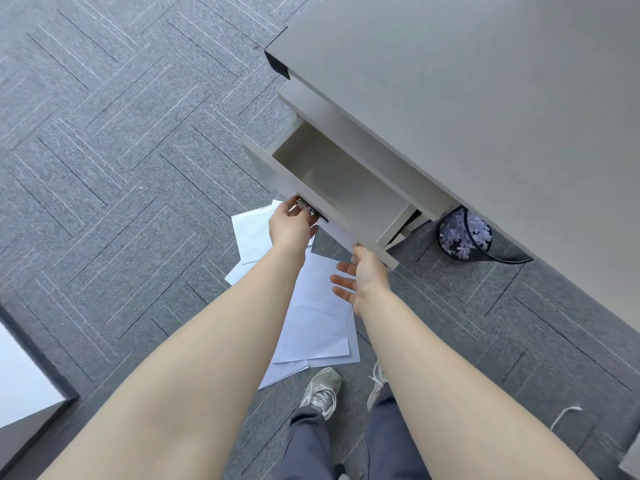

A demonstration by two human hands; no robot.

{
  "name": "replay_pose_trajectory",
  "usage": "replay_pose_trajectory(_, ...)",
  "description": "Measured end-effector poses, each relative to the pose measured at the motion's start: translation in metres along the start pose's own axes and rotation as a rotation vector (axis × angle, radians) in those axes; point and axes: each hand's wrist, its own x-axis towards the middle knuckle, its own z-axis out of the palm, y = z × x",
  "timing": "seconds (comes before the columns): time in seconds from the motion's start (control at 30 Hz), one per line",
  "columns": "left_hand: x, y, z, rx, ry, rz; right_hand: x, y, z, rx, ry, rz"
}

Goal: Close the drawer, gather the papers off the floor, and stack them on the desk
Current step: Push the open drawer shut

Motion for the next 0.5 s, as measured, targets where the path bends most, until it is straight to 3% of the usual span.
replay_pose_trajectory(0.5, 0.016, 0.018, 0.074, -0.070, -0.027, 0.014, 0.033, -0.064, -0.027, 0.002, -0.012, -0.013)
